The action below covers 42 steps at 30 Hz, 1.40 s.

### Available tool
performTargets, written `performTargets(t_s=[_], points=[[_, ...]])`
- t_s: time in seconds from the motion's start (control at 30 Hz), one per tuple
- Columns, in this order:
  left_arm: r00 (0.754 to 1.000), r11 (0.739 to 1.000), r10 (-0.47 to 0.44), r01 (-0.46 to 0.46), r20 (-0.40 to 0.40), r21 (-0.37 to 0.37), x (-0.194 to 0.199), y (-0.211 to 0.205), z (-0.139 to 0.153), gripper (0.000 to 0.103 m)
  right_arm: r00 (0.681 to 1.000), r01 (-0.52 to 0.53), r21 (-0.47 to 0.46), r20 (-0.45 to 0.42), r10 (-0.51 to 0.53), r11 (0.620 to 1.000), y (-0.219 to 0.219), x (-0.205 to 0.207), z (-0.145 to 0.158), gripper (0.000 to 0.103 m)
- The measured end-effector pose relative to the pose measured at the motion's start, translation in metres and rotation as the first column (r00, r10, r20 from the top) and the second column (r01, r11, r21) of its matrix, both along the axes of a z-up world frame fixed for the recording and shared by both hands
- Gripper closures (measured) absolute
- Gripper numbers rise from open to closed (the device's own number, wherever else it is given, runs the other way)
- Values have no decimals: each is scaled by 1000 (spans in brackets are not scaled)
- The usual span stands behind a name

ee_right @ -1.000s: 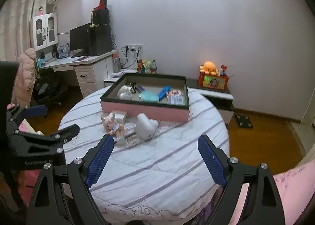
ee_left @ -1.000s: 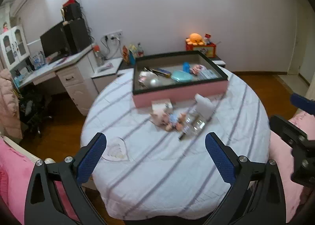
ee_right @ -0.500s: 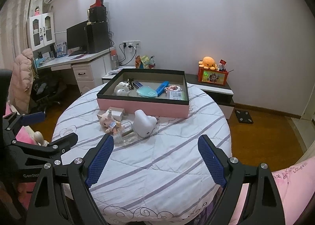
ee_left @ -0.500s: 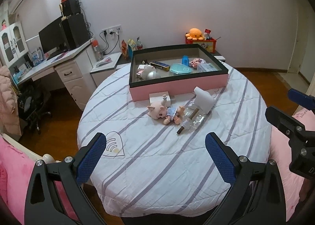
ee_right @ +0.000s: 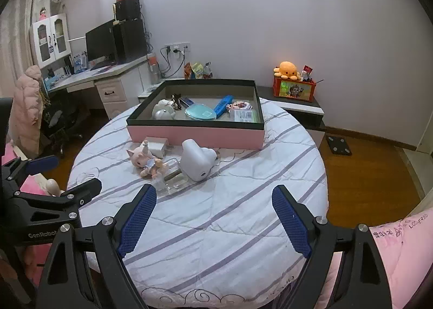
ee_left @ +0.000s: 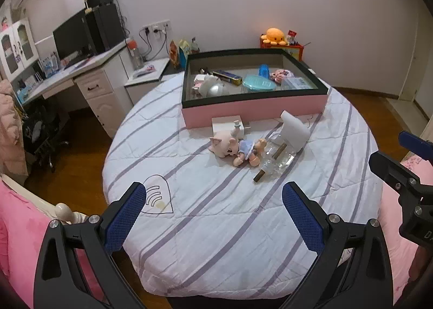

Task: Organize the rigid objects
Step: 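Move the right tool to the white hair dryer while the left tool approaches the pig doll, then grasp the white hair dryer with the right tool while the left tool grasps the pig doll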

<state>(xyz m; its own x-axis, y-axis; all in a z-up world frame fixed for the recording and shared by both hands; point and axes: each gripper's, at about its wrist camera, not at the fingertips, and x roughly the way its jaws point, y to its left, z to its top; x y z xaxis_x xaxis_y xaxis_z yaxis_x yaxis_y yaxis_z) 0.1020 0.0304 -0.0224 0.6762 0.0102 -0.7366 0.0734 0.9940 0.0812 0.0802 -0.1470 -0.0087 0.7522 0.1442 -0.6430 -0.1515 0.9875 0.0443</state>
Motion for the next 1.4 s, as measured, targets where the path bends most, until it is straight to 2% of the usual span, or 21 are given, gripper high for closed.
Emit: performTargets(t_s=[0.3, 0.63, 0.77, 0.87, 1.07, 1.2, 1.3, 1.33, 1.37, 1.4], points=[[996, 999, 15, -19, -93, -39, 35, 18, -25, 1, 996, 4, 10, -93, -3, 1000, 8, 40, -22, 14], [983, 998, -4, -7, -181, -60, 78, 27, -54, 1, 975, 6, 6, -223, -5, 1000, 24, 95, -60, 14], [978, 997, -26, 11, -209, -76, 91, 31, -62, 1, 972, 29, -5, -231, -30, 1000, 24, 114, -65, 14], [975, 997, -31, 14, -221, -79, 99, 34, -65, 1, 973, 55, -59, -220, -67, 997, 24, 125, -68, 14], [967, 992, -62, 34, -245, -119, 110, 33, -70, 1, 970, 0, 7, -245, 2, 1000, 27, 141, -78, 14], [965, 993, -80, 55, -249, -105, 109, 27, -69, 1, 956, -41, 51, -290, 54, 998, 31, 152, -92, 15], [966, 993, -92, 70, -240, -99, 106, 23, -66, 1, 964, -52, -19, -264, 45, 998, 46, 155, -99, 13], [965, 993, -93, 71, -243, -100, 106, 22, -67, 1, 964, -67, -25, -258, 58, 997, 50, 156, -98, 19], [964, 992, -95, 72, -247, -101, 106, 21, -67, 1, 965, -79, -24, -251, 70, 997, 52, 154, -97, 32], [963, 992, -99, 76, -250, -102, 106, 20, -67, 1, 965, -90, -16, -248, 83, 996, 52, 152, -95, 32]])
